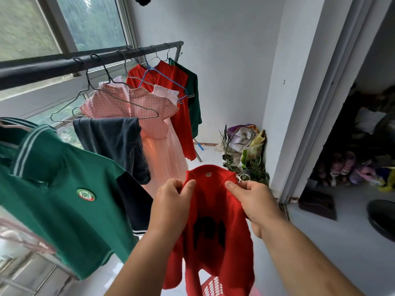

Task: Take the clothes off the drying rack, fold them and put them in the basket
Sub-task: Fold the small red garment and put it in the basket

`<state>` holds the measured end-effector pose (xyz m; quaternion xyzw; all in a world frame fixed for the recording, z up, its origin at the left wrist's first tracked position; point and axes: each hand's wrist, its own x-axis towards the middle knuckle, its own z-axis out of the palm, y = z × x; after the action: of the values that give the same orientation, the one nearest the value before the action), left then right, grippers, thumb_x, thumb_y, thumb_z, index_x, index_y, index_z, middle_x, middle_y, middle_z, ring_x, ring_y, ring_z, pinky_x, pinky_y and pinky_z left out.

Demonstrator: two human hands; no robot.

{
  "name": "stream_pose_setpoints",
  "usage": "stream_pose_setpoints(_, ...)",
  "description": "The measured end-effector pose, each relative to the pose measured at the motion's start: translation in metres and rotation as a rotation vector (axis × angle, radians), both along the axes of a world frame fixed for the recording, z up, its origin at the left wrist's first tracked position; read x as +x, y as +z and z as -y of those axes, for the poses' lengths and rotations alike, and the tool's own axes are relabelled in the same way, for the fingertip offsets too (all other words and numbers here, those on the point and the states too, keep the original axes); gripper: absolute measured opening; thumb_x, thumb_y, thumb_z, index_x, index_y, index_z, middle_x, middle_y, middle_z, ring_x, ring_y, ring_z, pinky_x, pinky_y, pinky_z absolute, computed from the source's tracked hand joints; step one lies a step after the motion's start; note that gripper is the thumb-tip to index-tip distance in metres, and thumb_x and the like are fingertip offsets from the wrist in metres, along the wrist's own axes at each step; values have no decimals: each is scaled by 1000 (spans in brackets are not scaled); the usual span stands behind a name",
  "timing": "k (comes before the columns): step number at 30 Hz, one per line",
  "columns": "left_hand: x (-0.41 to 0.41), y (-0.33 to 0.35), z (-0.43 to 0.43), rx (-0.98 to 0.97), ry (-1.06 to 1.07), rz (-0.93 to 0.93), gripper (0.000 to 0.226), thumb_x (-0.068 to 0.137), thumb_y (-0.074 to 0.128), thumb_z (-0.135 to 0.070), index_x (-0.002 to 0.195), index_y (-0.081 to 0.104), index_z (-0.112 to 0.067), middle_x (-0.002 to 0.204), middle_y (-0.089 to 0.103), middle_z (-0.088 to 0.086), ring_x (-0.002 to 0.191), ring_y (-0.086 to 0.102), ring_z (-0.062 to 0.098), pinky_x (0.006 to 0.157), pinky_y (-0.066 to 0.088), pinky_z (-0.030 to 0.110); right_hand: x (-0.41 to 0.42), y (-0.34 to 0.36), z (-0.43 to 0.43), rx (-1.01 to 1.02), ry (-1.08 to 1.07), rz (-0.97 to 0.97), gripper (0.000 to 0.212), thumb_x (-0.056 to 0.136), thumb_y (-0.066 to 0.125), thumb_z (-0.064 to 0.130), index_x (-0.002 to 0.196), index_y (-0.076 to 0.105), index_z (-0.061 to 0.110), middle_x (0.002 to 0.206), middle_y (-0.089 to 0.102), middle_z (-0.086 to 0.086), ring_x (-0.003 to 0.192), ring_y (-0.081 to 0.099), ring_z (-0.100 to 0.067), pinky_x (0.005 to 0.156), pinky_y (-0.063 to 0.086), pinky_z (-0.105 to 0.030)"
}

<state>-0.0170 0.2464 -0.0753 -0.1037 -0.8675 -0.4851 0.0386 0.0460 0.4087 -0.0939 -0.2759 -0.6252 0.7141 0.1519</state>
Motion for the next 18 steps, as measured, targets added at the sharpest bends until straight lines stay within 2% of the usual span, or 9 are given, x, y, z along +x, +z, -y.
stream_pose_setpoints(2,5,4,-6,42,-26,18,31,86,68,-44,72,65,-16,56,60,-3,51,54,14,54,48,35,-1,4,10,-6,48,0,13,86,74,17,77,68,10,67,70,-7,52,62,-15,55,53,-29)
stream_pose_setpoints(5,10,5,-13,101,-61,47,24,82,72,-41,75,69,-19,64,69,-3,62,66,13,65,58,40,-3,11,22,18,101,-27,9,86,73,15,82,71,8,75,73,-13,64,67,-23,70,60,-47)
stream_pose_setpoints(8,13,3,-16,157,-85,102,16,81,74,-36,76,70,-21,68,72,-2,67,70,16,67,59,44,-2,15,27,30,125,-33,6,87,71,12,89,72,7,83,75,-14,72,72,-24,75,61,-45)
stream_pose_setpoints(12,15,4,-14,129,-107,111,8,81,72,-31,77,70,-24,69,72,-3,66,71,15,67,60,44,1,16,30,38,138,-29,8,89,68,9,94,74,9,84,76,-12,77,74,-24,77,61,-45)
stream_pose_setpoints(18,17,8,-13,24,-114,66,10,79,69,-29,71,70,-25,64,70,-6,64,69,14,65,59,43,3,18,33,52,115,-34,13,89,67,7,86,75,17,76,75,-7,72,72,-21,77,61,-48)
